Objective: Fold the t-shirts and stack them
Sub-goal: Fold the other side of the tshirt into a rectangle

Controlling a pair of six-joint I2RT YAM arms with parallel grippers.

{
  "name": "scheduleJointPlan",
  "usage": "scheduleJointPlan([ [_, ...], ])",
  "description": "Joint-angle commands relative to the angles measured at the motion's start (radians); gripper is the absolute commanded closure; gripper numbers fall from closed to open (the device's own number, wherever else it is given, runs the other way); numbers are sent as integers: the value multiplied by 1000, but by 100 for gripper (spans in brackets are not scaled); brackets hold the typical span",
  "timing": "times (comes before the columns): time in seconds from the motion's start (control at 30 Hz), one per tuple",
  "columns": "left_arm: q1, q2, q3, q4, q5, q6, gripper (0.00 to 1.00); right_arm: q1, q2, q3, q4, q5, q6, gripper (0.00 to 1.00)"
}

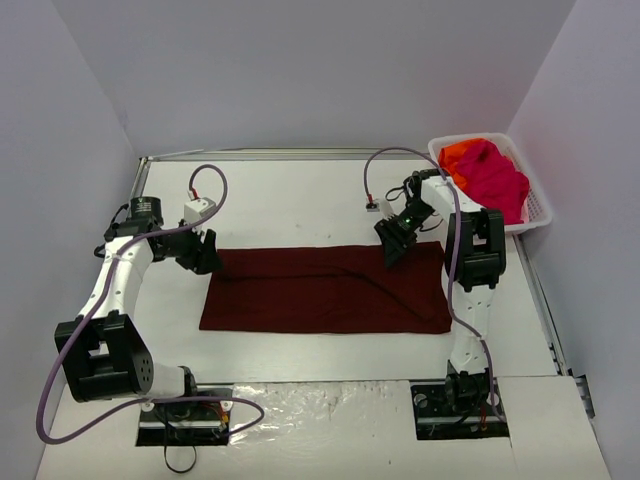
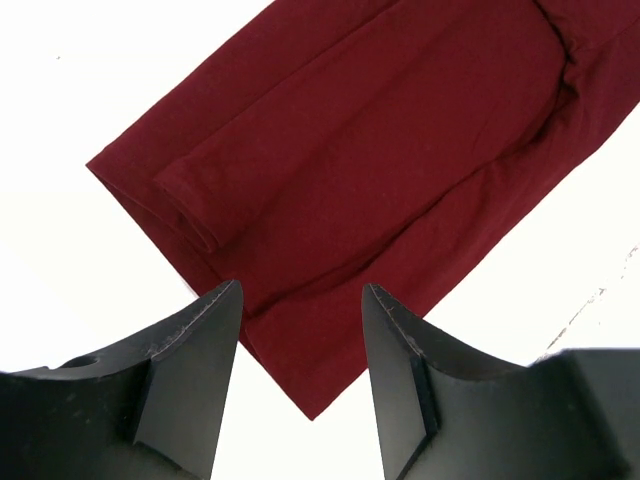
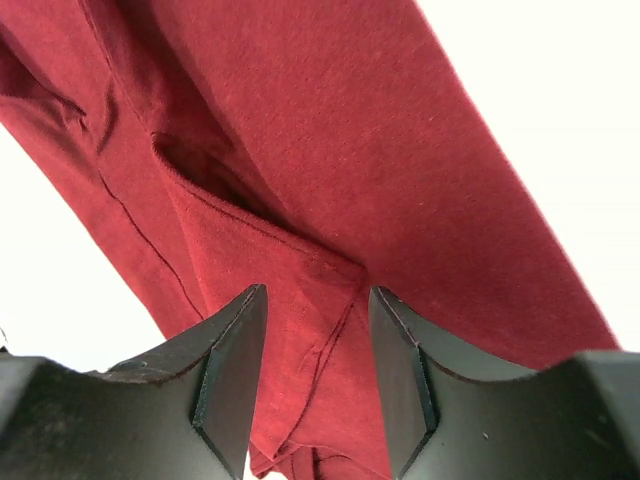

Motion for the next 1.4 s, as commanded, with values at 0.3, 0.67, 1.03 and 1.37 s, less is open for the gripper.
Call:
scheduleJointPlan([
  [0.3,7,-24,-5,23,10,-25,50,1,52,17,-32,20,-16,68],
  [0.67,6,-28,-17,32,15,-31,50,9,-15,-16,-32,29,-9,100],
  [1.03,7,-45,-26,54,7,-48,51,90,-213,-118,-85,34,-24,100],
  [1.37,7,-54,-34,63,-3,-52,51,246,-330,-252,-99,78,-4,100],
])
